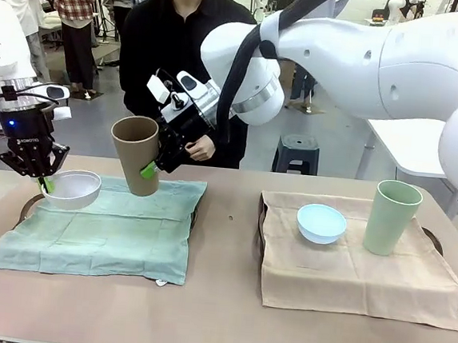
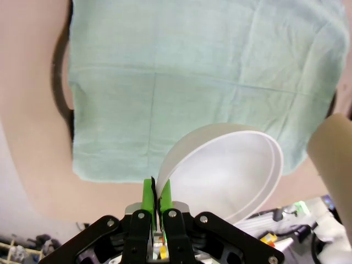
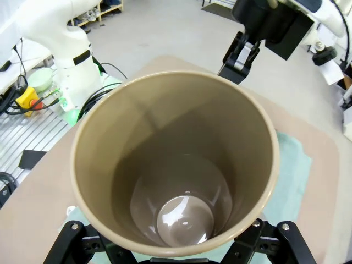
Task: Set up a tray with a mat and arrange the tableware.
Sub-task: Place the Picnic Bowl and Reusable plastic cup back onto the Handle tray in front of the human's position.
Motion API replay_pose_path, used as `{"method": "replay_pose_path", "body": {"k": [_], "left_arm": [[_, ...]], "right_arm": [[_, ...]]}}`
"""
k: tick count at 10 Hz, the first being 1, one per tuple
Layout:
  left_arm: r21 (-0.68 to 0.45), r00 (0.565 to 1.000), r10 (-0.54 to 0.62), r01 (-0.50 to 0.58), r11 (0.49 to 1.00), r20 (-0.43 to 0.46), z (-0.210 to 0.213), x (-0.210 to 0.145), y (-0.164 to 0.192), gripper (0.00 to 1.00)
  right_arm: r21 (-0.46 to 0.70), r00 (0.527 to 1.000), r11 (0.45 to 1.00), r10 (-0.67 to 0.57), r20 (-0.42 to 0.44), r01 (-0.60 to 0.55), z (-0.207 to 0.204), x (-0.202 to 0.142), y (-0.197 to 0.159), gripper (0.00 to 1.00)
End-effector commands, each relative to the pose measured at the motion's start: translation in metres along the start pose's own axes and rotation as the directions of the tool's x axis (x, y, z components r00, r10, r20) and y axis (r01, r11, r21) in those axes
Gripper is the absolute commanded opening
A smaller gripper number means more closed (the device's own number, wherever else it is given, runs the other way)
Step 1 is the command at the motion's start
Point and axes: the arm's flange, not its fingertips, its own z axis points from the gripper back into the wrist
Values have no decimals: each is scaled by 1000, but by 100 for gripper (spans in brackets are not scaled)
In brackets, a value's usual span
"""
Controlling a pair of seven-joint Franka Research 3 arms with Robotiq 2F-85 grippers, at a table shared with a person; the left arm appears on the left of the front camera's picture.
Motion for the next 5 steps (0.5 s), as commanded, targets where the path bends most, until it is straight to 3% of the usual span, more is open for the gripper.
{"method": "replay_pose_path", "body": {"k": [1, 5], "left_arm": [[-18, 1000, 27, -27, 999, -3, -25, 12, -3, 4], [-54, 1000, 19, -18, 998, 12, -45, 30, -1, 4]], "right_arm": [[30, 1000, 999, 17, 20, -17, -17, -19, -8, 85], [41, 999, 999, 9, 34, -10, -40, -47, -16, 85]]}}
